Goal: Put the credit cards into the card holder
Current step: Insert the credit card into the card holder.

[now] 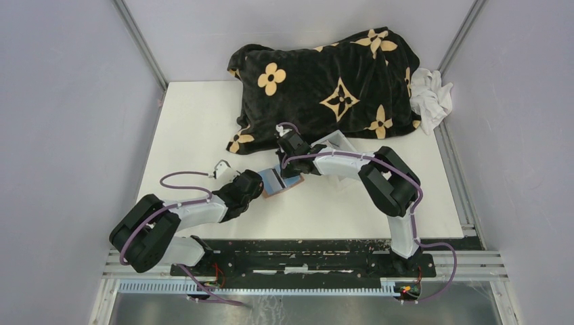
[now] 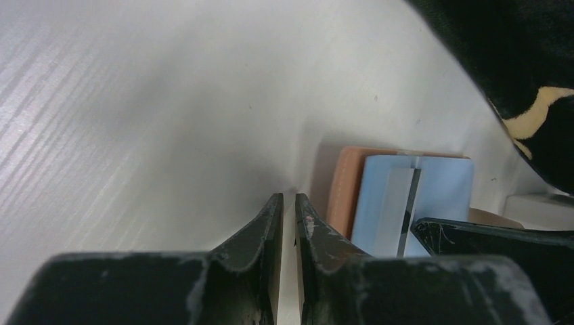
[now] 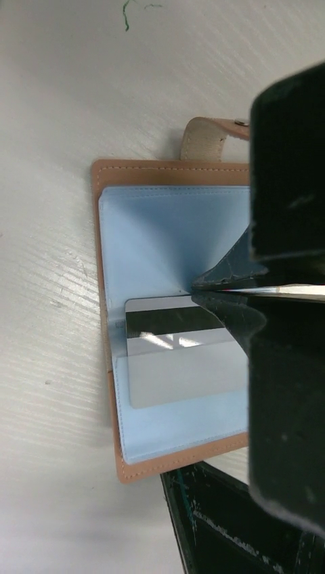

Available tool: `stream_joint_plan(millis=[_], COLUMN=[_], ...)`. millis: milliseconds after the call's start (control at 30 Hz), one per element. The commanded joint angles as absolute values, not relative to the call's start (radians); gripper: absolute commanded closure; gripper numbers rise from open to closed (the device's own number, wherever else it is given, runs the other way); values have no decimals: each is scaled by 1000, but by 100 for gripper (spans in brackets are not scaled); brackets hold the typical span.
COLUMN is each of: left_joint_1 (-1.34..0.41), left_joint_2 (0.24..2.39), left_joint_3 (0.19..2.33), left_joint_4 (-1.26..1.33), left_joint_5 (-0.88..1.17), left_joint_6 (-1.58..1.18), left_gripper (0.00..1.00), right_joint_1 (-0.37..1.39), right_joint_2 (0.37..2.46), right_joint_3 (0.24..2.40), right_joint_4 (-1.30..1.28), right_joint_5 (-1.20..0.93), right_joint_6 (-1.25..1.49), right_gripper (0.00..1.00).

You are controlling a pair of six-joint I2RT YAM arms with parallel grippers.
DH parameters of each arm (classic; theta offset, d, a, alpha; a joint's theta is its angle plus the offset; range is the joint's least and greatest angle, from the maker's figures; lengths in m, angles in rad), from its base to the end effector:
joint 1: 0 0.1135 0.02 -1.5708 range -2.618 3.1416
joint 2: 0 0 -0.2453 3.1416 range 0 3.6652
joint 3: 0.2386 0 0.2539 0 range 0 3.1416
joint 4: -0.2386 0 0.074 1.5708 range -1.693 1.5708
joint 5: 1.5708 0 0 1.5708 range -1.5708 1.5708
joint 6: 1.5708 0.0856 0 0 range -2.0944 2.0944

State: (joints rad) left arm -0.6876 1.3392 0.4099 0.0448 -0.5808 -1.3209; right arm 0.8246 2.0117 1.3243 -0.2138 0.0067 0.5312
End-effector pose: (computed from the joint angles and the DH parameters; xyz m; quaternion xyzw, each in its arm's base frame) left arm 0.2243 -0.1234 0.0779 -0.3725 0.8274 -0.1273 0.4005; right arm 0.3076 0.3319 0.1000 -0.1370 0.9345 0.2036 0.2579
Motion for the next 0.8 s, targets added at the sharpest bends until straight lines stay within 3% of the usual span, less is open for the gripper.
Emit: stream_joint_plan(millis=[0,667,767], left_joint_1=[-700,-714,-713], left_joint_2=[1382,1412,1394], left_joint_3=[403,398,404], left_joint_4=[-44,-31,-64], left_joint_5=[-529,-530,-552], left_joint_6=[-1358,-1366,-1366], left_gripper=[80,80,80], right_joint_1=[834,876,877], right_joint_2=[2017,2007,1990], right_joint_3=[1322,1329,1340], right_joint_4=[-163,-144,-162], right_joint_5=[-26,-47,-25], right_joint_6=[553,576,553], right_gripper=[94,94,89])
